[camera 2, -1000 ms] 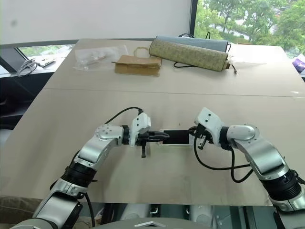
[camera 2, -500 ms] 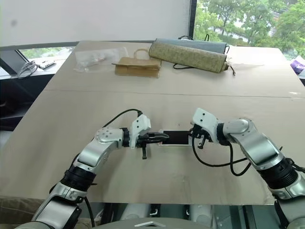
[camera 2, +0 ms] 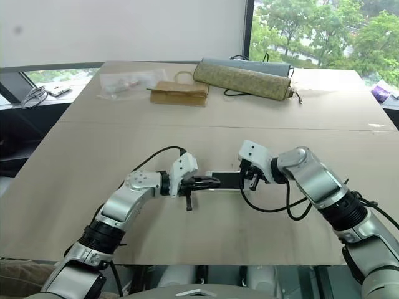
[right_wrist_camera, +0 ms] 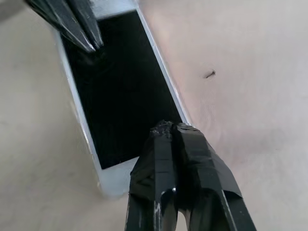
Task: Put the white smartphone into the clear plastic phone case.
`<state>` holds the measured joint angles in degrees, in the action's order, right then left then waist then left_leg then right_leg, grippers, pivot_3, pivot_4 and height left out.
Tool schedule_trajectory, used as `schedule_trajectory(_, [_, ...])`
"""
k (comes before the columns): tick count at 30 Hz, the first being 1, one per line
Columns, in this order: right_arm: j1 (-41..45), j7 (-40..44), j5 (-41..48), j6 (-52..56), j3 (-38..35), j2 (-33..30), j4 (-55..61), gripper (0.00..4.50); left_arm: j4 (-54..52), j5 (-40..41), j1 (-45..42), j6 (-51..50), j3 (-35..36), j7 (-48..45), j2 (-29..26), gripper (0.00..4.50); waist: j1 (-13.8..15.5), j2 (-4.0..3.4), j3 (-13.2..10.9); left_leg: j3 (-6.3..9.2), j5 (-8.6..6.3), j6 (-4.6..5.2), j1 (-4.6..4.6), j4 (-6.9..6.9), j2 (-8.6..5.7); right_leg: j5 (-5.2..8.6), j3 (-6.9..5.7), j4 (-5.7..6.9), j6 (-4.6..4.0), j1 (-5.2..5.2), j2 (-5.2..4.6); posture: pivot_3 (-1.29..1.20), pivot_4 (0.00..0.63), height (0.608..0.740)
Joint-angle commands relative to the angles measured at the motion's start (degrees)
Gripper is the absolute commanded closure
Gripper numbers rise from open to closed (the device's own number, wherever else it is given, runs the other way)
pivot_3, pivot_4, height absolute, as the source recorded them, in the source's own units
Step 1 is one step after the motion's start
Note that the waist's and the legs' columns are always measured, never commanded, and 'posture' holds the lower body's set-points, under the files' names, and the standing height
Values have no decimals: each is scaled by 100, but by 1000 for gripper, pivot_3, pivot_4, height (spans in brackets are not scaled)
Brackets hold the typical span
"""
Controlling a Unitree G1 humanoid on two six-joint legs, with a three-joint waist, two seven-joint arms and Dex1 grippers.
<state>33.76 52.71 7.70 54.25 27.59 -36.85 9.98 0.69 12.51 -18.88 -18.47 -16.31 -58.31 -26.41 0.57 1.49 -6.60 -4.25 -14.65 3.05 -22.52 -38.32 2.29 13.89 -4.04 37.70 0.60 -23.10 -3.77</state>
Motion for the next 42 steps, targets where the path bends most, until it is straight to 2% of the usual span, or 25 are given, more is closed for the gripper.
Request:
schedule_trajectory(1, [-377, 111, -316, 512, 983, -69, -885, 4500, -141, -19, 59, -67, -32, 37, 6, 4454, 3, 0, 22, 0, 0, 0, 0, 2, -1, 0, -2, -1, -1, 0, -5, 0, 150, 740])
schedule_trajectory(5, [-459, 44, -509, 150, 1003, -42, -987, 4500, -157, -26, 79, -81, -33, 71, 9, 4454, 11, -10, 72, 1, -1, -1, 0, 14, -5, 1, -8, -10, -3, 0, -18, 0, 150, 740])
schedule_trajectory(11, [-722, -193, 113, -68, -570, 95, 447, 4500, -92, -35, 104, -29, -31, 52, -15, 4454, 19, -20, 58, 2, -17, -26, -11, 15, -7, 2, -94, -27, -4, -1, -87, 0, 150, 740])
schedule_trajectory(13, [-815, -148, 408, 109, -1020, 25, 1057, 4500, -18, -50, 85, 9, -34, 39, -10, 4454, 18, -88, 8, -1, -18, -24, -34, 15, -11, 1, -130, -34, -3, -15, -121, 0, 150, 740])
schedule_trajectory(17, [-1124, -42, 804, 434, -1353, -353, 1980, 4500, 98, -100, 65, 111, -75, -1, -15, 4454, 26, -113, -26, 6, -3, 5, -110, 24, -11, -14, -164, -27, 17, -78, -116, 0, 150, 740])
schedule_trajectory(22, [-1325, -189, 1005, 603, -1287, -560, 2260, 4500, 132, -80, 65, 234, -83, -145, -69, 4454, 23, -111, -80, 10, -4, 7, -126, 21, -14, -14, -181, -36, 20, -84, -107, 0, 150, 740])
schedule_trajectory(30, [-1366, -356, 749, 541, -747, -883, 1851, 4500, 31, 70, 132, 248, -92, -603, -256, 4454, 22, -106, -107, 14, -7, 13, -121, 4, -13, -3, -182, -61, 39, -62, -90, 0, 150, 740])
schedule_trajectory(35, [-1223, -284, 786, 581, -525, -940, 1616, 4500, 251, -40, 20, 300, -83, -566, -222, 4454, 24, -99, -110, 18, -7, 13, -122, 3, -13, -6, -183, -62, 40, -59, -74, 0, 150, 740])
schedule_trajectory(39, [-1201, -221, 661, 630, -58, -975, 1186, 4500, 321, -59, -36, 314, -99, -535, -174, 4454, 23, -97, -107, 18, -7, 13, -119, 3, -11, -8, -182, -62, 36, -56, -66, 0, 150, 740])
schedule_trajectory(42, [-1147, -259, 344, 470, 384, -949, 687, 4500, 357, -89, -29, 348, -127, -507, -141, 4454, 22, -68, -86, 20, -7, 14, -103, 2, -8, -3, -181, -62, 43, -45, -71, 0, 150, 740])
